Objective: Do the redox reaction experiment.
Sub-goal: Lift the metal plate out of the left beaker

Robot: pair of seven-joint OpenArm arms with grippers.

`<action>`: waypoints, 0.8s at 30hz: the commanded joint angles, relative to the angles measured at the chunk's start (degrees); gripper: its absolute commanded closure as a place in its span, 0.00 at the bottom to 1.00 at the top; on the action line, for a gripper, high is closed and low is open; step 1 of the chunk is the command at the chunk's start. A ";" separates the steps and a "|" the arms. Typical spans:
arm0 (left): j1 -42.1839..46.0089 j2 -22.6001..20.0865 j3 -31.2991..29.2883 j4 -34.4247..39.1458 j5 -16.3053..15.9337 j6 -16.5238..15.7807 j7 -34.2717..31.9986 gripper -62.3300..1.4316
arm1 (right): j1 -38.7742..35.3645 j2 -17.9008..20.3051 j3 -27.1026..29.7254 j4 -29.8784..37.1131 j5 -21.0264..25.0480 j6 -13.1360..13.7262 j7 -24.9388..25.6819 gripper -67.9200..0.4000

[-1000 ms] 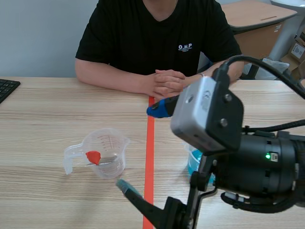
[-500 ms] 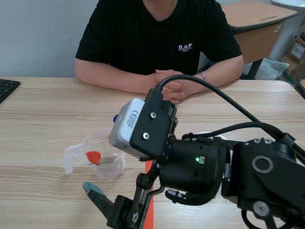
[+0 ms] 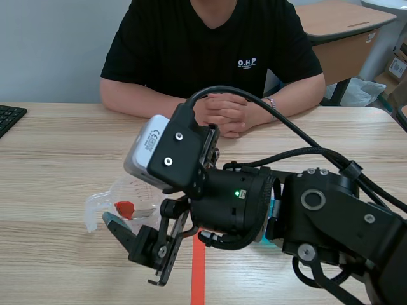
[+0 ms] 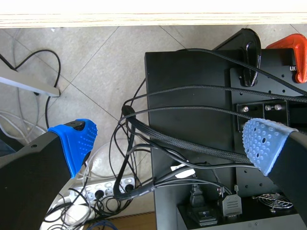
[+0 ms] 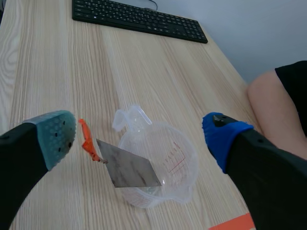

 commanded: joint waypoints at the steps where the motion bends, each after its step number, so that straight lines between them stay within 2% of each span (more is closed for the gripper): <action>1: 0.57 -0.17 -0.17 0.87 -0.13 -0.35 -0.57 0.00 | 0.83 0.33 0.35 0.79 0.37 -0.63 -0.02 0.29; 7: 0.57 -0.17 -0.17 0.87 -0.11 -0.35 -0.59 0.00 | 0.81 0.33 0.35 0.79 0.37 -0.63 -2.12 0.34; 9: 0.57 -0.17 -0.17 0.87 -0.11 -0.35 -0.59 0.00 | 0.81 0.33 0.35 0.79 0.37 -0.81 -2.12 0.38; 14: 0.57 -0.17 -0.17 0.87 0.07 -0.35 -0.59 0.00 | 0.81 0.33 0.42 0.79 0.39 -0.81 -1.90 0.55; 19: 0.57 -0.17 -0.17 0.87 0.09 -0.35 -0.59 0.00 | 0.83 0.33 0.57 0.79 0.39 -0.83 -1.88 0.77; 24: 0.59 -0.17 -0.17 0.87 0.26 -0.35 -0.57 0.00 | 0.83 0.66 0.98 0.79 0.39 -1.05 -1.20 0.93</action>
